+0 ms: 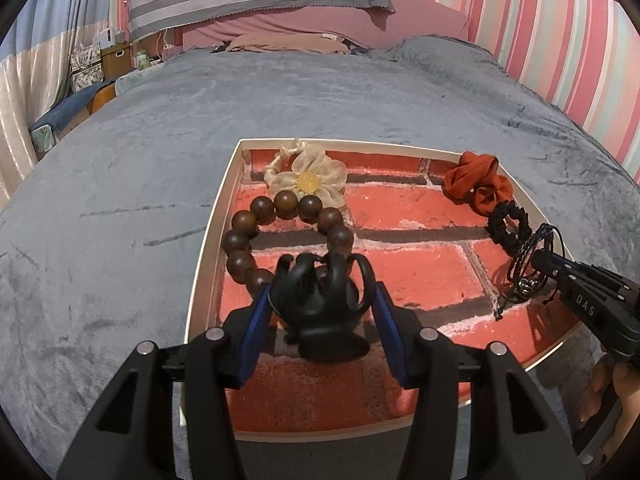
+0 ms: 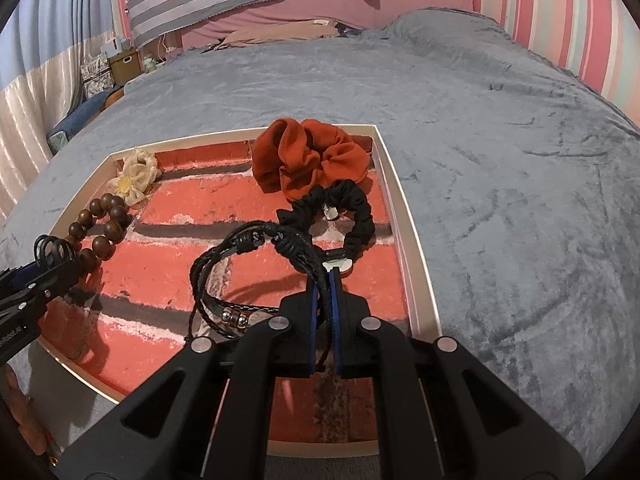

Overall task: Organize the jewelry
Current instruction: 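Lower both items into the tray and open both tools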

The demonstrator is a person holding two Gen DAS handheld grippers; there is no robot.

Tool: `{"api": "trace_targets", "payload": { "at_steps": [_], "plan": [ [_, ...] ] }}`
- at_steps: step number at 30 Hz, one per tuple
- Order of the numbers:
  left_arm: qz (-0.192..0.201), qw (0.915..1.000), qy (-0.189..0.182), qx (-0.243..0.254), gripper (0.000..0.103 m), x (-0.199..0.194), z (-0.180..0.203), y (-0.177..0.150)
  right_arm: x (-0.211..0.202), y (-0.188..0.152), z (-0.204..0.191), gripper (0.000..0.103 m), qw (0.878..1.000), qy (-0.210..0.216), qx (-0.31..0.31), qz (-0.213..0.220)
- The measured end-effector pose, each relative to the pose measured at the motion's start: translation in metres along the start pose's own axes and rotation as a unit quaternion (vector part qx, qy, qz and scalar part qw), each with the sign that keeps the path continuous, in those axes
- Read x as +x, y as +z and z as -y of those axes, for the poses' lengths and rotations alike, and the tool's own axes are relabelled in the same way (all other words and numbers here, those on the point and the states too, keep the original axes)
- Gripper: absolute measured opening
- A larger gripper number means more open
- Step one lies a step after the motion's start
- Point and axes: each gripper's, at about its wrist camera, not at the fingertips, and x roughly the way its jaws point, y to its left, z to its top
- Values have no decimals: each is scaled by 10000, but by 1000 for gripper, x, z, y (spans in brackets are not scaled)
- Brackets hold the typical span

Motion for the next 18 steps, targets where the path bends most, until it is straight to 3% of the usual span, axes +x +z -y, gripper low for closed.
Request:
{"api": "trace_targets", "payload": {
  "at_steps": [11, 14, 15, 18],
  "plan": [
    [-143, 9999, 58, 74, 51, 6, 3, -1, 7, -1, -2, 10, 9997, 7, -58, -223],
    [-180, 9998, 87, 66, 51, 5, 3, -1, 4, -1, -3, 21, 9996, 18, -117, -270],
    [-192, 9998, 68, 56, 51, 5, 3, 0, 2, 0, -3, 30, 9996, 16, -137, -265],
    [-243, 9997, 44, 63, 52, 2, 5, 1, -6, 1, -3, 33, 9995, 25, -192, -253]
  ]
}}
